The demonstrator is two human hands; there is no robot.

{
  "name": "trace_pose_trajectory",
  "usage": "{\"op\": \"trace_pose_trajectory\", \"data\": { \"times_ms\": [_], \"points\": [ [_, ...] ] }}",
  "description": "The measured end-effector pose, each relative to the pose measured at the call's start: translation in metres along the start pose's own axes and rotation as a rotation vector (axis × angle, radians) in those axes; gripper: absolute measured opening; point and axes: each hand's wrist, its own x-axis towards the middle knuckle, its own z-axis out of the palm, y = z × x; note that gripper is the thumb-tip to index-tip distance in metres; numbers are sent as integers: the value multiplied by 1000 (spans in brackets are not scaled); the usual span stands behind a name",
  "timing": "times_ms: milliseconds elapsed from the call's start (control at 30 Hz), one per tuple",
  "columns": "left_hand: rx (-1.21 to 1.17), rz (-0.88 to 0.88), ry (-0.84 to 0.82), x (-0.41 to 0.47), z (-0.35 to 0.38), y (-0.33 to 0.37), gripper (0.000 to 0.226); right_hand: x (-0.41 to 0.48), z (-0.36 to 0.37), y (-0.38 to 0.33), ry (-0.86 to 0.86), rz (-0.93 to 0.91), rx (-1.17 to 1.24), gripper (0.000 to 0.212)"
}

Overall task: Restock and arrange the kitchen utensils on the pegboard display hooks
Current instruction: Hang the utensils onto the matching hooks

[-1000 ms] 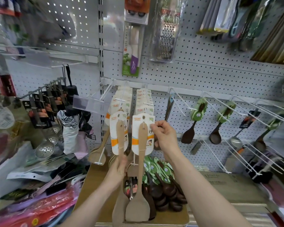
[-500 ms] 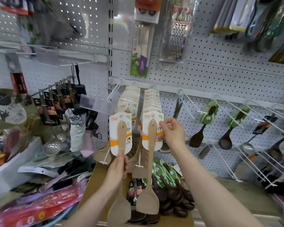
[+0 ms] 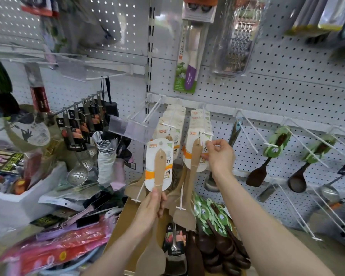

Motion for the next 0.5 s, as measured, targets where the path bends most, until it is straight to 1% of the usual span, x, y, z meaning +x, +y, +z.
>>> {"op": "trace_pose_trajectory", "data": {
  "times_ms": [100,233,333,400,433,500],
  "points": [
    [23,-1,-12,1,0,-1,52,1,3,3,0,-6,-14,11],
    [-28,-36,-52,2,4,2,56,-3,0,9,4,-50,-62,14],
    [-41,-22,-76,1,10,5,56,-12,-6,10,40,-157,-179,8],
    [-35,-22,-108,0,14,5,56,-21,-10,10,62,-220,-161,6],
    [-34,-23,-131,0,16,5,57,-26,-12,10,33,-229,-122,6],
    [-36,-17,-184,-2,20,2,57,-39,-15,6,-95,-201,-20,26]
  ]
}}
